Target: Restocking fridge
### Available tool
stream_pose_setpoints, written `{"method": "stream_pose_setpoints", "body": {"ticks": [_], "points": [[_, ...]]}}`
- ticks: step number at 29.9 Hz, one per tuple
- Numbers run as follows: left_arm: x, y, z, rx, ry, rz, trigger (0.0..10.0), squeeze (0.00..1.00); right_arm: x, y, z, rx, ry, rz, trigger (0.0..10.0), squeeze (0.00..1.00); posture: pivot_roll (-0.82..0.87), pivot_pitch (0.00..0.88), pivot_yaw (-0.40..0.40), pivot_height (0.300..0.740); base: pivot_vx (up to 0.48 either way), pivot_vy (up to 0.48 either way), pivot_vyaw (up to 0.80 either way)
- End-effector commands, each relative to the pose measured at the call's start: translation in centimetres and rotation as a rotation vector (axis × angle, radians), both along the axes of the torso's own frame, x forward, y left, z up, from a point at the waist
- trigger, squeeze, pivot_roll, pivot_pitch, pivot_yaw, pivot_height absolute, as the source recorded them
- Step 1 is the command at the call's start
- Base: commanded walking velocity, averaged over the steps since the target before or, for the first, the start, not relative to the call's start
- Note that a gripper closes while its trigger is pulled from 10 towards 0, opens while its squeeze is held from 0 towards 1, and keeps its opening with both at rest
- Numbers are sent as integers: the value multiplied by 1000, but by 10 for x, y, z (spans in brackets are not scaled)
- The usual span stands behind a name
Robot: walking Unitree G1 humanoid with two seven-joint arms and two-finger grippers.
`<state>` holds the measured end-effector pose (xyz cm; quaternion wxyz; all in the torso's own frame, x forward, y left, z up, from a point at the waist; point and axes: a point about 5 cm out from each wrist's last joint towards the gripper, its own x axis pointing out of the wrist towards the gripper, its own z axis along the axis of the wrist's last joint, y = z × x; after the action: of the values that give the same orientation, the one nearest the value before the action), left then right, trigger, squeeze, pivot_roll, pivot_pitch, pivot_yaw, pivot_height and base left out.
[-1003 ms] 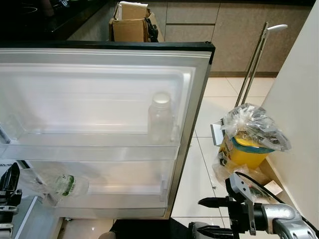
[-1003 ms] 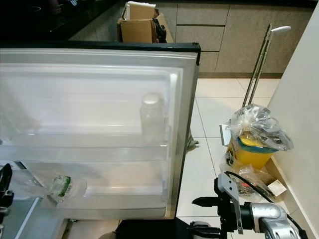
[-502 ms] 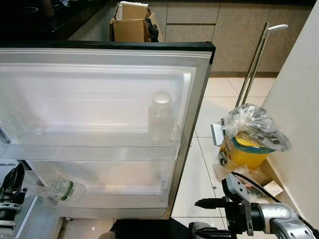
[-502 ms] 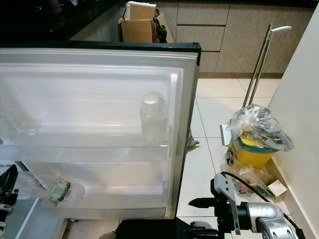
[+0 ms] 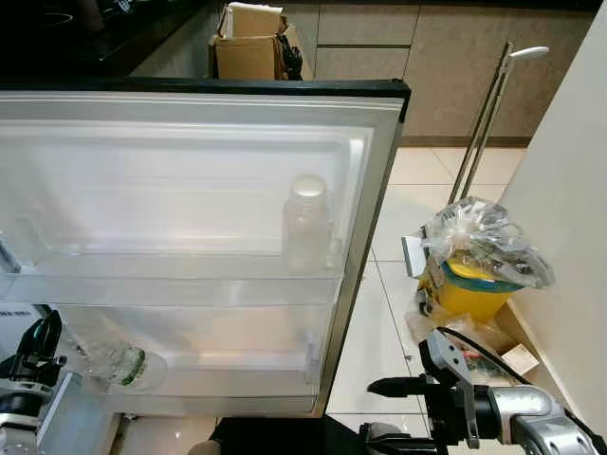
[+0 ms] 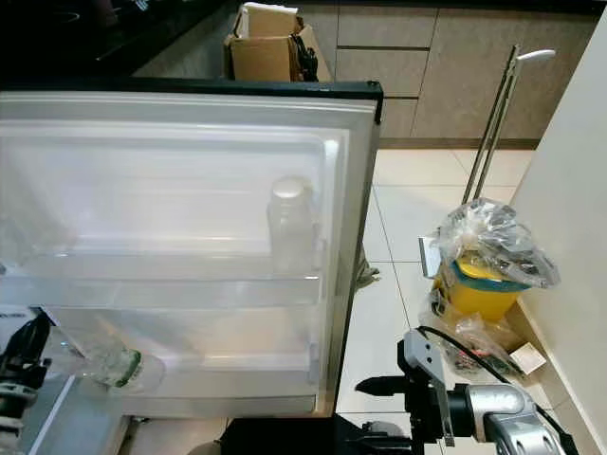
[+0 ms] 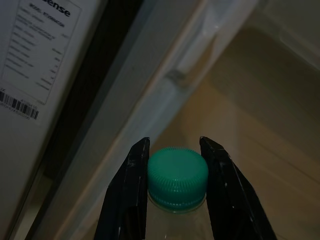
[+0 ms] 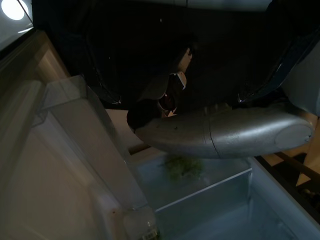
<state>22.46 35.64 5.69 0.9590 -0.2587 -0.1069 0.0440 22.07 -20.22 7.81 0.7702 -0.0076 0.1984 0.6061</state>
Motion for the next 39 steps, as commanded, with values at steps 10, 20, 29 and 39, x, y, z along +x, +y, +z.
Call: {"method": "stream_pose_setpoints", "body": {"ticks": [10, 20, 29, 39], "points": [[8, -11, -1, 40, 19, -30, 10000, 0, -1, 8, -2, 39, 60, -1, 10000, 0, -46, 62, -11, 547, 0, 0, 0], [14, -23, -6, 160, 110, -65, 10000, 0, -2, 10, -1, 46, 63, 1, 10000, 0, -45, 65, -9, 547, 0, 0, 0], [20, -27, -5, 290, 170, -70, 10000, 0, -3, 10, 0, 55, 61, -1, 10000, 0, -49, 69, -5, 547, 0, 0, 0], [25, -27, 3, 443, 198, -62, 10000, 0, -4, 11, 1, 58, 62, 1, 10000, 0, -46, 73, -4, 547, 0, 0, 0]]}}
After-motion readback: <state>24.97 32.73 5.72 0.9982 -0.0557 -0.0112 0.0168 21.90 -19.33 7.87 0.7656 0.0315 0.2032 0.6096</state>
